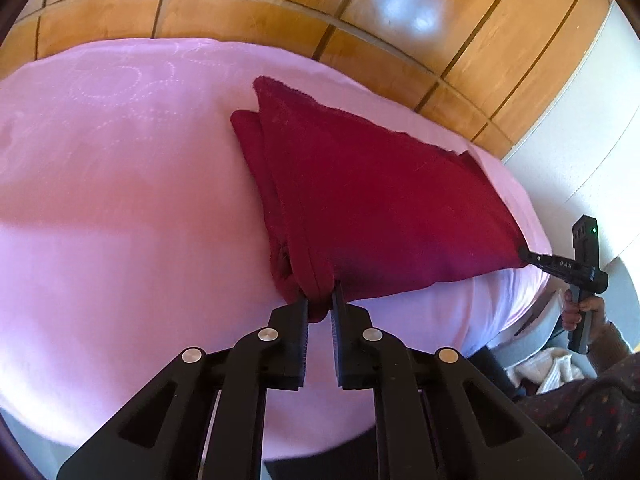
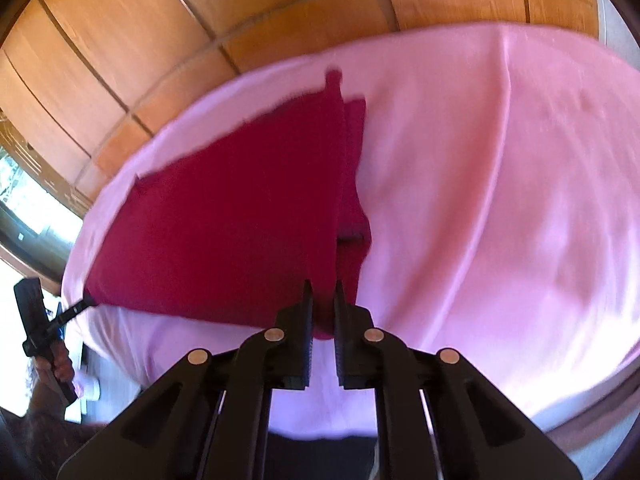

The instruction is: Fold small clothes

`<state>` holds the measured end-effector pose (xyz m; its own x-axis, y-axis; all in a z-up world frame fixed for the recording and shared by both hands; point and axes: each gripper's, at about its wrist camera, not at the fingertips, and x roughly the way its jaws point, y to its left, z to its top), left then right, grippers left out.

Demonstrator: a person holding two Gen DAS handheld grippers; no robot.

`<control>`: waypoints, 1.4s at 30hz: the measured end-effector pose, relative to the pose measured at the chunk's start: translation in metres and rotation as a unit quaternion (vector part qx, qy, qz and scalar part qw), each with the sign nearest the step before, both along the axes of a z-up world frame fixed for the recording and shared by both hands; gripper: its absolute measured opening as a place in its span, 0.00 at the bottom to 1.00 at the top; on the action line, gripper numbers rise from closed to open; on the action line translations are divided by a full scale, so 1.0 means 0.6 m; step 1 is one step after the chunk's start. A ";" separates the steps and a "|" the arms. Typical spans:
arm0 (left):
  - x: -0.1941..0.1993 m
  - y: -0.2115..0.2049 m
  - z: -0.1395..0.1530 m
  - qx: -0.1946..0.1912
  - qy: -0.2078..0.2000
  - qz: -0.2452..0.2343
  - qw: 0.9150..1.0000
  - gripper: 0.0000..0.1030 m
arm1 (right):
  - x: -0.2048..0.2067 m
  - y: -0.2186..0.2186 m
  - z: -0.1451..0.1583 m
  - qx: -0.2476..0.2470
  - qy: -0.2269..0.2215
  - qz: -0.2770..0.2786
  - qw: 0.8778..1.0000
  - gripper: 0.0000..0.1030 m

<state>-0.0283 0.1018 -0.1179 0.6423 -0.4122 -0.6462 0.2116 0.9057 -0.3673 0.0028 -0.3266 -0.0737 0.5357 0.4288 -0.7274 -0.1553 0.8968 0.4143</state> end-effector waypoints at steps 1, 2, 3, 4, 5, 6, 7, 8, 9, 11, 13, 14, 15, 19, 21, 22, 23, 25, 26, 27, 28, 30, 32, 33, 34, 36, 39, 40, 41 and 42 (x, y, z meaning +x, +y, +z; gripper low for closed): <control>-0.002 0.001 0.001 -0.007 0.002 0.000 1.000 0.11 | -0.002 -0.002 -0.002 0.004 0.001 -0.002 1.000 0.07; -0.003 0.005 0.003 -0.016 0.001 0.002 1.000 0.14 | 0.000 -0.004 -0.001 0.013 0.002 -0.005 1.000 0.08; -0.004 0.011 0.007 -0.023 -0.003 0.007 1.000 0.25 | 0.002 -0.005 0.001 0.017 0.001 -0.005 1.000 0.12; -0.002 0.019 0.014 -0.035 -0.007 0.013 0.999 0.31 | 0.006 -0.005 0.008 0.014 -0.004 -0.009 1.000 0.16; 0.002 0.030 0.022 -0.051 -0.011 0.021 0.998 0.41 | 0.009 -0.005 0.017 0.006 -0.013 -0.015 1.000 0.22; 0.008 0.040 0.030 -0.060 -0.017 0.036 0.997 0.47 | 0.015 -0.006 0.024 0.003 -0.020 -0.016 1.000 0.29; 0.012 0.047 0.036 -0.062 -0.021 0.046 0.997 0.48 | 0.023 -0.008 0.035 0.000 -0.031 -0.025 0.999 0.31; 0.020 0.052 0.041 -0.063 -0.025 0.055 0.996 0.48 | 0.034 -0.009 0.042 -0.001 -0.039 -0.032 0.999 0.32; 0.036 0.058 0.046 -0.063 -0.026 0.067 0.995 0.48 | 0.051 -0.008 0.051 0.000 -0.047 -0.039 0.998 0.32; 0.061 0.061 0.051 -0.062 -0.023 0.082 0.994 0.48 | 0.076 -0.002 0.059 -0.005 -0.060 -0.049 0.997 0.34; 0.096 0.061 0.055 -0.065 -0.025 0.092 0.993 0.48 | 0.109 0.012 0.064 -0.011 -0.068 -0.057 0.996 0.35; 0.111 0.060 0.056 -0.064 -0.024 0.095 0.993 0.48 | 0.129 0.018 0.064 -0.014 -0.068 -0.062 0.996 0.35; 0.132 0.056 0.056 -0.063 -0.022 0.096 0.993 0.48 | 0.151 0.027 0.064 -0.018 -0.068 -0.067 0.995 0.35; 0.185 0.048 0.058 -0.067 -0.013 0.098 0.993 0.48 | 0.210 0.043 0.057 -0.037 -0.064 -0.072 0.995 0.35; 0.210 0.041 0.059 -0.068 -0.009 0.094 0.993 0.48 | 0.230 0.051 0.054 -0.046 -0.062 -0.072 0.994 0.34; 0.217 0.038 0.058 -0.067 -0.007 0.090 0.994 0.48 | 0.240 0.055 0.051 -0.051 -0.061 -0.071 0.994 0.33; 0.226 0.034 0.057 -0.066 -0.003 0.089 0.994 0.48 | 0.245 0.057 0.048 -0.056 -0.059 -0.069 0.994 0.31; 0.244 0.025 0.050 -0.063 0.008 0.078 0.995 0.48 | 0.249 0.061 0.043 -0.064 -0.058 -0.065 0.994 0.24; 0.254 0.021 0.045 -0.057 0.017 0.078 0.995 0.48 | 0.249 0.062 0.042 -0.068 -0.056 -0.062 0.994 0.17; 0.262 0.018 0.041 -0.055 0.022 0.077 0.995 0.48 | 0.249 0.065 0.041 -0.073 -0.057 -0.062 0.994 0.10; 0.269 0.013 0.037 -0.052 0.027 0.069 0.996 0.45 | 0.247 0.067 0.042 -0.077 -0.062 -0.062 0.993 0.08; 0.273 0.004 0.039 -0.026 0.021 0.069 0.997 0.18 | 0.241 0.068 0.047 -0.082 -0.072 -0.062 0.992 0.07; 0.268 -0.001 0.047 -0.002 0.003 0.075 0.997 0.08 | 0.236 0.071 0.057 -0.087 -0.083 -0.062 0.991 0.06; 0.263 -0.001 0.052 0.004 -0.008 0.078 0.997 0.07 | 0.228 0.071 0.066 -0.086 -0.092 -0.062 0.990 0.06; 0.255 -0.003 0.061 0.012 -0.025 0.082 0.996 0.07 | 0.222 0.068 0.078 -0.079 -0.105 -0.065 0.989 0.06; 0.243 -0.005 0.074 0.022 -0.047 0.087 0.995 0.07 | 0.218 0.066 0.096 -0.070 -0.123 -0.067 0.988 0.06; 0.249 -0.008 0.081 0.046 -0.056 0.098 0.993 0.07 | 0.233 0.066 0.097 -0.071 -0.127 -0.076 0.987 0.06; 0.257 -0.009 0.075 0.057 -0.050 0.106 0.991 0.07 | 0.243 0.067 0.088 -0.070 -0.119 -0.079 0.987 0.06; 0.266 -0.010 0.068 0.066 -0.043 0.112 0.991 0.07 | 0.249 0.069 0.078 -0.072 -0.112 -0.082 0.988 0.06; 0.276 -0.012 0.057 0.075 -0.030 0.115 0.990 0.07 | 0.257 0.072 0.065 -0.078 -0.103 -0.085 0.988 0.06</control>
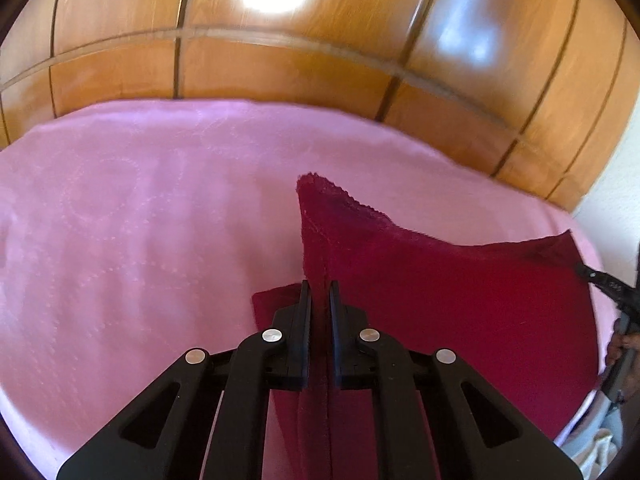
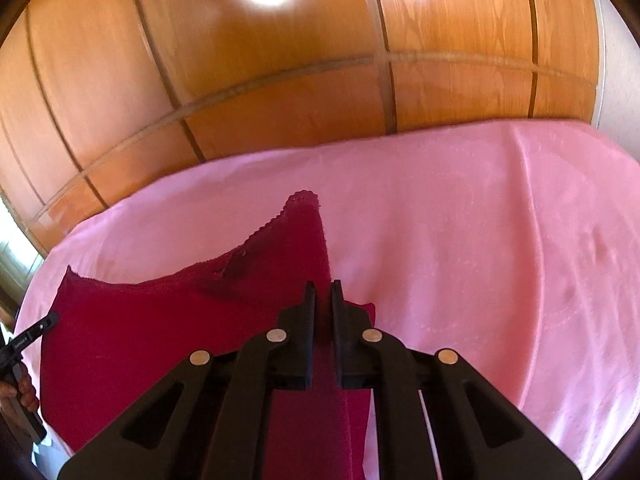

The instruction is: Fold small clothes

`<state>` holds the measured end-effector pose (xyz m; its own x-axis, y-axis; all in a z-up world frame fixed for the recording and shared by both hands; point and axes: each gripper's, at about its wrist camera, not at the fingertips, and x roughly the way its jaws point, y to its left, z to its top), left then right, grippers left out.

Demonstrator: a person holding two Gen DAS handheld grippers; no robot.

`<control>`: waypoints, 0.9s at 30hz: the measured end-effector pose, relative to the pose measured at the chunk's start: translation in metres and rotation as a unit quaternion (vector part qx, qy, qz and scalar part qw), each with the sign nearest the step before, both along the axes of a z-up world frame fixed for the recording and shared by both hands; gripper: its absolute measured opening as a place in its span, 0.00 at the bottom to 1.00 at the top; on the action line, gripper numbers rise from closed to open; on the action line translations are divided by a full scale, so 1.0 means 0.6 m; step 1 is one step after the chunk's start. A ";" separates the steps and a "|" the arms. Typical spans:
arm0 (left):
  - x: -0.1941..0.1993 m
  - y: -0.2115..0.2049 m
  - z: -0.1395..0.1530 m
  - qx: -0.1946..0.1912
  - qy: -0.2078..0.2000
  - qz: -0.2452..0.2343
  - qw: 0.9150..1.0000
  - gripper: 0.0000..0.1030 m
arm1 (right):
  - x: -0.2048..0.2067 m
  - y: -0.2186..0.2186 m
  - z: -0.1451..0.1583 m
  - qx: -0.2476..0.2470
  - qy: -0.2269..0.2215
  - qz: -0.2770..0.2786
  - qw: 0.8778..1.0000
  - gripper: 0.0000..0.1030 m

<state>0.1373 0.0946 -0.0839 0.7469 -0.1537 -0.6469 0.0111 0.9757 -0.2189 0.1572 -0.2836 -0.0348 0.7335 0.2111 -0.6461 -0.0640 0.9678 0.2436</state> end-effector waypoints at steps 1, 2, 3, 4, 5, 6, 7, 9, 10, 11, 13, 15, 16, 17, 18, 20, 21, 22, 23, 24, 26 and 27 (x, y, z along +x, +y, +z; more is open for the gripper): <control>0.012 -0.001 -0.017 0.007 0.021 0.007 1.000 0.07 | 0.011 0.001 -0.020 -0.005 0.017 -0.007 1.000 0.06; 0.020 -0.004 -0.030 0.013 0.035 0.010 0.999 0.07 | 0.018 0.002 -0.036 -0.004 0.032 -0.010 0.999 0.06; 0.024 -0.007 -0.036 0.016 0.040 0.011 0.999 0.09 | 0.022 0.001 -0.054 -0.007 0.051 -0.019 0.998 0.07; 0.024 -0.008 -0.042 0.021 0.039 0.015 0.999 0.11 | 0.023 0.000 -0.067 -0.006 0.052 -0.021 0.998 0.07; 0.022 -0.010 -0.042 0.023 0.037 0.016 0.999 0.11 | 0.020 -0.004 -0.074 0.001 0.045 -0.023 0.999 0.08; 0.019 -0.012 -0.040 0.028 0.036 0.018 0.999 0.12 | 0.018 -0.006 -0.076 0.007 0.041 -0.025 0.999 0.08; 0.017 -0.012 -0.039 0.034 0.038 0.023 0.998 0.15 | 0.018 -0.008 -0.076 0.011 0.040 -0.027 0.999 0.08; 0.010 -0.018 -0.029 0.049 0.038 0.037 0.997 0.21 | 0.016 -0.008 -0.073 0.006 0.040 -0.027 0.999 0.12; 0.003 -0.023 -0.024 0.058 0.035 0.047 0.997 0.25 | 0.015 -0.007 -0.070 -0.001 0.041 -0.029 0.999 0.14; -0.007 -0.029 -0.017 0.070 0.028 0.056 0.996 0.33 | 0.012 -0.006 -0.064 -0.013 0.040 -0.034 0.999 0.25; -0.034 -0.040 -0.001 0.079 0.007 0.064 0.995 0.39 | 0.002 -0.007 -0.050 -0.030 0.031 -0.051 0.998 0.59; -0.064 -0.053 0.013 0.084 -0.012 0.070 0.994 0.44 | -0.023 -0.004 -0.027 -0.033 0.009 -0.053 0.998 0.59; -0.074 -0.061 0.017 0.084 -0.020 0.068 0.994 0.44 | -0.030 0.001 -0.018 -0.036 0.001 -0.052 0.998 0.60; -0.081 -0.066 0.020 0.085 -0.024 0.067 0.994 0.44 | -0.039 0.006 -0.009 -0.037 -0.007 -0.047 0.998 0.59; -0.092 -0.073 0.023 0.085 -0.029 0.066 0.994 0.44 | -0.050 0.014 0.000 -0.034 -0.015 -0.040 0.999 0.60; -0.110 -0.090 0.026 0.089 -0.038 0.057 0.994 0.44 | -0.074 0.031 0.016 -0.021 -0.028 -0.015 0.999 0.60; -0.116 -0.097 0.026 0.091 -0.041 0.053 0.994 0.44 | -0.078 0.040 0.021 -0.019 -0.031 -0.007 0.999 0.62; -0.123 -0.107 0.025 0.094 -0.040 0.047 0.994 0.44 | -0.088 0.052 0.025 -0.015 -0.035 0.005 0.999 0.63; -0.126 -0.114 0.024 0.096 -0.040 0.043 0.994 0.44 | -0.095 0.061 0.028 -0.011 -0.036 0.013 0.999 0.65; -0.130 -0.122 0.023 0.098 -0.041 0.038 0.994 0.44 | -0.100 0.070 0.030 -0.006 -0.036 0.020 0.999 0.67; -0.136 -0.131 0.023 0.101 -0.044 0.033 0.993 0.44 | -0.111 0.092 0.031 -0.001 -0.035 0.034 0.999 0.70; -0.139 -0.135 0.023 0.102 -0.044 0.029 0.993 0.44 | -0.112 0.099 0.031 -0.001 -0.034 0.039 0.999 0.71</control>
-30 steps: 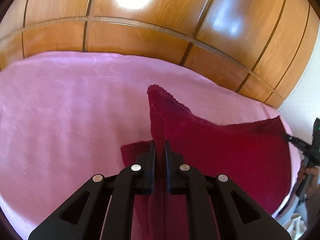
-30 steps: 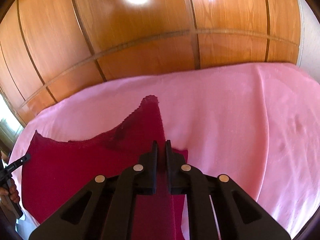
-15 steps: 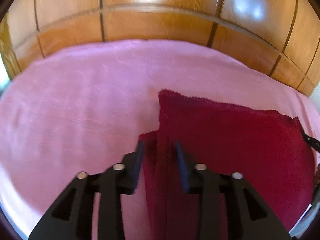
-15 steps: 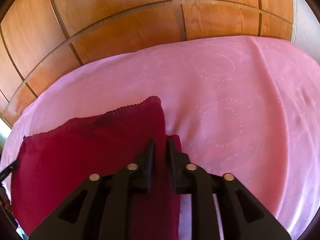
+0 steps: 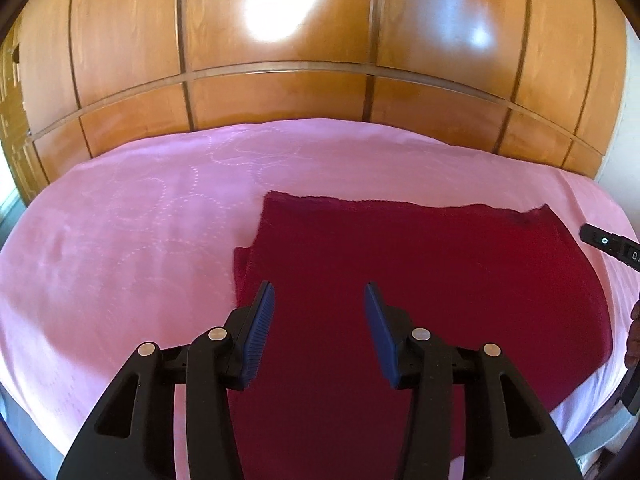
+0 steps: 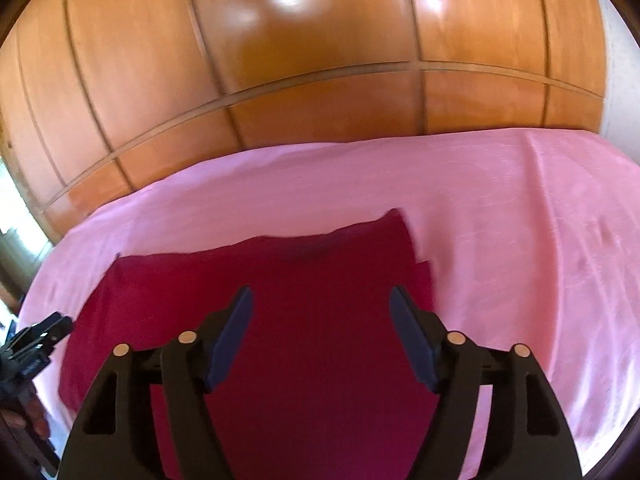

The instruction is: Fold small clothes

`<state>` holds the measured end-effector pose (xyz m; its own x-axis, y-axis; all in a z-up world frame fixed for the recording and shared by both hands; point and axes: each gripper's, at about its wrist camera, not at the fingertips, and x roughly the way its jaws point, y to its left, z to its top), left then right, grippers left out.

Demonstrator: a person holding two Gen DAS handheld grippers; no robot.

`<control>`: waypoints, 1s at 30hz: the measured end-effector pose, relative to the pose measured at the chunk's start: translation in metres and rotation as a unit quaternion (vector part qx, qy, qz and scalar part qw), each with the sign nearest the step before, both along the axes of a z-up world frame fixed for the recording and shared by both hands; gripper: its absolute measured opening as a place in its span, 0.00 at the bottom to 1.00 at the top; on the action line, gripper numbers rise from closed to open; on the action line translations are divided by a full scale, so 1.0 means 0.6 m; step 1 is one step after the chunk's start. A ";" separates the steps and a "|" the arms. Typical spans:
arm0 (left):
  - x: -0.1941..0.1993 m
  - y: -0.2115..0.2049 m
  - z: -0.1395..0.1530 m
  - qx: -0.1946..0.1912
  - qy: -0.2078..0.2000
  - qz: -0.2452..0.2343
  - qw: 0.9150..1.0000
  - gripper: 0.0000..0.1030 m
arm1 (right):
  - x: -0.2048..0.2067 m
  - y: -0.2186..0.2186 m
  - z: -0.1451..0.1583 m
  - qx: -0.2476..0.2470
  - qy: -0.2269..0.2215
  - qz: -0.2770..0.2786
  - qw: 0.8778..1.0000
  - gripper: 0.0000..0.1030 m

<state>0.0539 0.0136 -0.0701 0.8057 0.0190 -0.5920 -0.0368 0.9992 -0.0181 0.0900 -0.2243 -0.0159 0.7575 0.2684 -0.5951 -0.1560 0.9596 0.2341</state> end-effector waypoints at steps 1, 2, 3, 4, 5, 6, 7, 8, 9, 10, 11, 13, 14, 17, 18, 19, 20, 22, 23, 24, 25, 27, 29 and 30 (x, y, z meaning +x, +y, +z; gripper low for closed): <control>-0.002 -0.003 -0.001 0.000 0.002 -0.003 1.000 0.44 | -0.003 0.011 -0.001 -0.002 0.001 0.005 1.000 0.72; -0.003 -0.006 -0.002 0.000 0.002 -0.004 1.000 0.44 | -0.002 0.015 -0.004 -0.004 0.002 0.008 1.000 0.73; -0.004 -0.007 -0.004 -0.002 0.002 -0.006 1.000 0.44 | -0.002 0.023 -0.007 -0.006 0.004 0.011 1.000 0.73; -0.005 -0.007 -0.006 -0.002 0.003 -0.007 1.000 0.44 | 0.000 0.029 -0.012 -0.009 0.008 0.015 1.000 0.73; -0.006 -0.008 -0.008 -0.001 0.003 -0.006 1.000 0.44 | 0.002 0.033 -0.015 -0.011 0.011 0.016 1.000 0.73; -0.005 -0.008 -0.010 0.001 0.004 -0.006 1.000 0.44 | 0.005 0.035 -0.019 -0.011 0.014 0.017 1.000 0.73; -0.005 -0.007 -0.013 0.002 0.006 -0.006 1.000 0.44 | 0.001 0.035 -0.025 -0.012 0.016 0.017 1.000 0.73; -0.002 -0.008 -0.015 0.002 0.007 -0.005 1.000 0.44 | 0.003 0.036 -0.029 -0.013 0.018 0.017 1.000 0.73; -0.001 -0.009 -0.016 0.002 0.008 -0.004 1.000 0.44 | 0.004 0.036 -0.033 -0.015 0.020 0.017 1.000 0.73; 0.001 -0.008 -0.019 0.002 0.011 -0.004 1.000 0.44 | 0.008 0.034 -0.039 -0.018 0.024 0.015 0.999 0.73; 0.002 -0.008 -0.024 0.001 0.015 -0.002 1.000 0.44 | 0.009 0.032 -0.045 -0.019 0.029 0.013 0.999 0.73; 0.009 -0.004 -0.036 -0.001 0.026 0.000 1.000 0.44 | 0.019 0.025 -0.062 -0.023 0.047 0.007 0.999 0.73; 0.013 -0.002 -0.042 -0.002 0.033 0.001 0.999 0.44 | 0.026 0.023 -0.072 -0.028 0.058 0.005 0.998 0.73; 0.026 0.006 -0.069 -0.004 0.054 0.004 0.999 0.44 | 0.043 0.014 -0.105 -0.031 0.072 0.002 0.997 0.74; 0.029 0.008 -0.075 -0.007 0.055 0.003 0.998 0.45 | 0.044 0.012 -0.107 -0.028 0.069 0.001 0.997 0.75; 0.029 0.008 -0.079 -0.005 0.050 0.003 0.999 0.45 | 0.047 0.012 -0.107 -0.030 0.067 0.001 0.997 0.76; 0.030 0.008 -0.081 -0.004 0.049 0.003 0.999 0.45 | 0.048 0.014 -0.107 -0.033 0.066 0.000 0.997 0.77; 0.031 0.009 -0.082 -0.010 0.051 0.007 0.999 0.45 | 0.048 0.015 -0.107 -0.033 0.066 -0.001 0.997 0.80; 0.030 0.009 -0.080 -0.012 0.052 0.008 0.999 0.45 | 0.047 0.015 -0.105 -0.034 0.066 -0.001 0.997 0.80; 0.029 0.010 -0.078 -0.012 0.052 0.008 0.999 0.45 | 0.046 0.014 -0.103 -0.034 0.066 0.000 0.997 0.80; 0.026 0.010 -0.074 -0.013 0.050 0.009 0.999 0.45 | 0.043 0.012 -0.097 -0.033 0.067 0.001 0.997 0.80; 0.015 0.011 -0.066 -0.017 0.044 0.010 0.999 0.45 | 0.040 0.003 -0.083 -0.026 0.064 0.003 0.998 0.81; 0.005 0.014 -0.058 -0.017 0.037 0.010 0.999 0.50 | 0.020 -0.026 -0.062 -0.002 0.048 -0.012 0.999 0.82; -0.001 0.015 -0.054 -0.018 0.032 0.010 0.999 0.51 | 0.012 -0.045 -0.053 0.014 0.041 -0.021 0.999 0.82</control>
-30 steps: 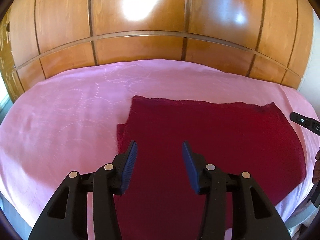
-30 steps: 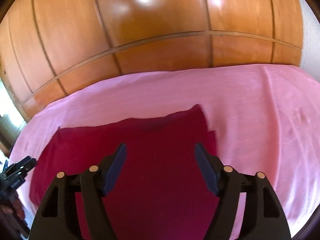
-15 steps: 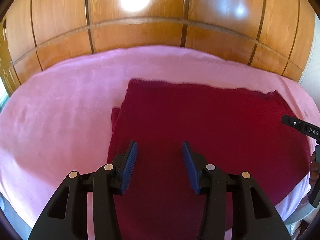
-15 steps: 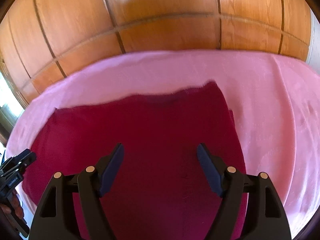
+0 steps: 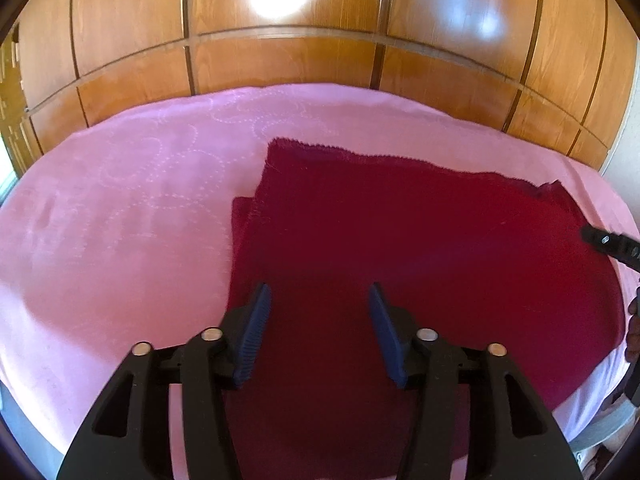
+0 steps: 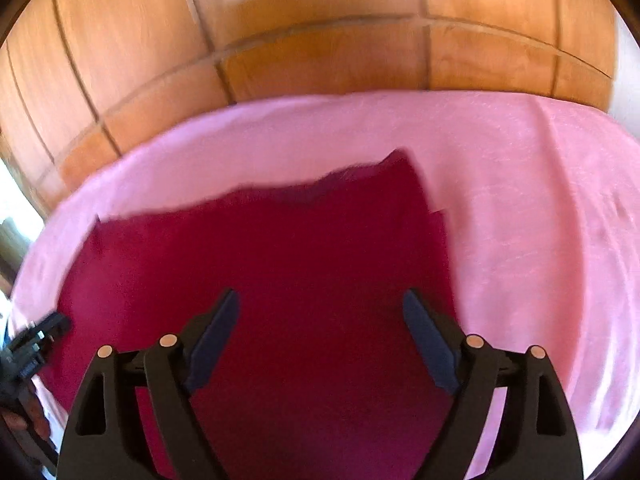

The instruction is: Fold small clothes

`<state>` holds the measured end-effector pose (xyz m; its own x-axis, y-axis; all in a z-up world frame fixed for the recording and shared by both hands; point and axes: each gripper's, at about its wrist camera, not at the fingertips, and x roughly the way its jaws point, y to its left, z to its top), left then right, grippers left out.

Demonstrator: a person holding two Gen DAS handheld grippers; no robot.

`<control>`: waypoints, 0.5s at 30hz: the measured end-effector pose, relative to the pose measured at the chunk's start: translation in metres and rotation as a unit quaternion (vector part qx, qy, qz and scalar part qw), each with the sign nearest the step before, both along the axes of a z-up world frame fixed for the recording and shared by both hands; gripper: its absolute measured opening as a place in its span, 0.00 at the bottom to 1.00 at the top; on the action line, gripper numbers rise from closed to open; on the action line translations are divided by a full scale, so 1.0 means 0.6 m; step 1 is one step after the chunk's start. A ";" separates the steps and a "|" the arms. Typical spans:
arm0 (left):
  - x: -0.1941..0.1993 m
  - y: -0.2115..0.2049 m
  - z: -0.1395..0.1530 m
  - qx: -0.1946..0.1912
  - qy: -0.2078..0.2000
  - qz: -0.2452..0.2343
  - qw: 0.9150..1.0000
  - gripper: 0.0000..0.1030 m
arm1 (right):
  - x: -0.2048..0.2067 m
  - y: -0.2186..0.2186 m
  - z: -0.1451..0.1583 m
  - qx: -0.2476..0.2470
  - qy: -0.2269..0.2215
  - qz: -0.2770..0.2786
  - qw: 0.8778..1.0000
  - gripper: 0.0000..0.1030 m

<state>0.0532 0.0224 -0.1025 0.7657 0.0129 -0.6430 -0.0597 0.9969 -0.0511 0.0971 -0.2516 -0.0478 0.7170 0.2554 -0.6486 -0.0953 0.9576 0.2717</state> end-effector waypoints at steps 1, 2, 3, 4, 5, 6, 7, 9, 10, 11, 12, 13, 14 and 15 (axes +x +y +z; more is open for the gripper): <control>-0.007 0.001 0.005 -0.002 -0.005 0.000 1.000 0.51 | -0.007 -0.016 0.005 0.012 -0.003 -0.008 1.000 0.82; -0.012 0.001 0.007 -0.005 -0.008 -0.002 1.000 0.51 | -0.012 -0.035 0.009 0.025 -0.005 -0.019 1.000 0.82; -0.016 0.001 0.010 -0.008 -0.010 -0.004 1.000 0.51 | -0.017 -0.060 0.008 0.041 -0.002 -0.033 0.999 0.82; -0.021 -0.001 0.013 -0.012 -0.012 -0.008 1.000 0.51 | -0.019 -0.076 0.004 0.054 0.002 -0.038 0.998 0.82; -0.024 -0.003 0.015 -0.018 -0.015 -0.012 1.000 0.51 | -0.020 -0.091 -0.002 0.068 0.008 -0.042 0.997 0.82; -0.025 -0.005 0.017 -0.023 -0.017 -0.018 0.999 0.51 | -0.020 -0.109 -0.015 0.090 0.022 -0.045 0.995 0.78; -0.027 -0.011 0.017 -0.029 -0.018 -0.029 0.999 0.51 | -0.022 -0.118 -0.026 0.109 0.031 -0.043 0.993 0.75; -0.026 -0.025 0.016 -0.026 -0.015 -0.044 0.999 0.51 | -0.019 -0.133 -0.058 0.163 0.065 -0.031 0.984 0.54; -0.025 -0.031 0.013 -0.024 -0.012 -0.049 0.998 0.51 | -0.019 -0.135 -0.070 0.180 0.076 -0.021 0.981 0.52; -0.022 -0.036 0.010 -0.022 -0.007 -0.053 0.998 0.51 | -0.019 -0.133 -0.082 0.194 0.088 -0.008 0.977 0.49; -0.019 -0.040 0.005 -0.022 -0.001 -0.056 0.998 0.51 | -0.021 -0.129 -0.091 0.204 0.095 0.004 0.974 0.49; -0.017 -0.042 0.002 -0.024 0.003 -0.058 0.998 0.51 | -0.027 -0.125 -0.095 0.203 0.090 0.013 0.975 0.50; -0.014 -0.045 -0.003 -0.023 0.009 -0.060 0.998 0.51 | -0.030 -0.124 -0.095 0.202 0.087 0.014 0.976 0.50; -0.012 -0.044 -0.007 -0.022 0.012 -0.061 0.998 0.51 | -0.031 -0.126 -0.095 0.205 0.087 0.015 0.975 0.50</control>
<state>0.0461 -0.0039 -0.1068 0.7443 -0.1078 -0.6590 0.0595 0.9937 -0.0954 0.0785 -0.3269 -0.1051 0.5926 0.5385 -0.5990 -0.0398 0.7623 0.6460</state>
